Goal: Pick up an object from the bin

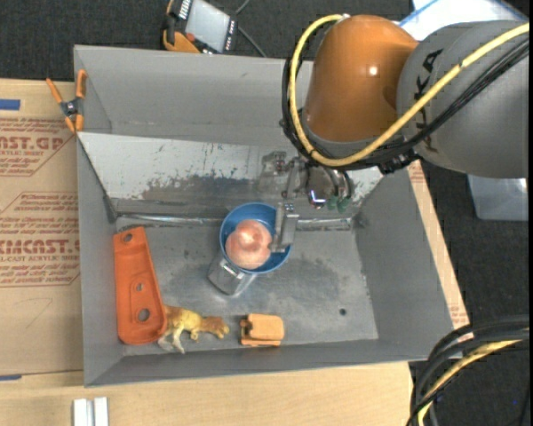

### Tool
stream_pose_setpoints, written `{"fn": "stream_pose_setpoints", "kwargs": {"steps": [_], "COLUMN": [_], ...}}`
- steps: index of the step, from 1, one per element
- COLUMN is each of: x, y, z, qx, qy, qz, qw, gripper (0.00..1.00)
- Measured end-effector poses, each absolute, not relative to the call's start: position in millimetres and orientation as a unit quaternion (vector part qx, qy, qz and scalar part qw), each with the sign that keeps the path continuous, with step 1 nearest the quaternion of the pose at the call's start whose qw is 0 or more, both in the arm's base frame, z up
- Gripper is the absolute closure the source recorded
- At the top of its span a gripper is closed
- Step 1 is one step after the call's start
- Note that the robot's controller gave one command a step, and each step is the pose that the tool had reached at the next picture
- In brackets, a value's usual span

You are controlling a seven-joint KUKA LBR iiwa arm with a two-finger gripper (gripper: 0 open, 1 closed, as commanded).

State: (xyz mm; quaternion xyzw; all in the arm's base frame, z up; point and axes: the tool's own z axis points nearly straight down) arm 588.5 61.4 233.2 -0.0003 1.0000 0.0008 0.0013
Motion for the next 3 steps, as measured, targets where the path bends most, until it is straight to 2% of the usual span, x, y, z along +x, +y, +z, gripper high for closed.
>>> {"fn": "stream_pose_setpoints", "kwargs": {"steps": [1, 2, 3], "x": [588.5, 584.5, 548.2], "y": [62, 73, 76], "z": [233, 208, 292], "qx": [0.000, 0.005, -0.076], "qy": [1.000, 1.000, 0.997], "qz": [0.001, 0.001, 0.000], "qw": [0.001, 0.008, 0.006], "gripper": [0.00, 0.00, 0.00]}}
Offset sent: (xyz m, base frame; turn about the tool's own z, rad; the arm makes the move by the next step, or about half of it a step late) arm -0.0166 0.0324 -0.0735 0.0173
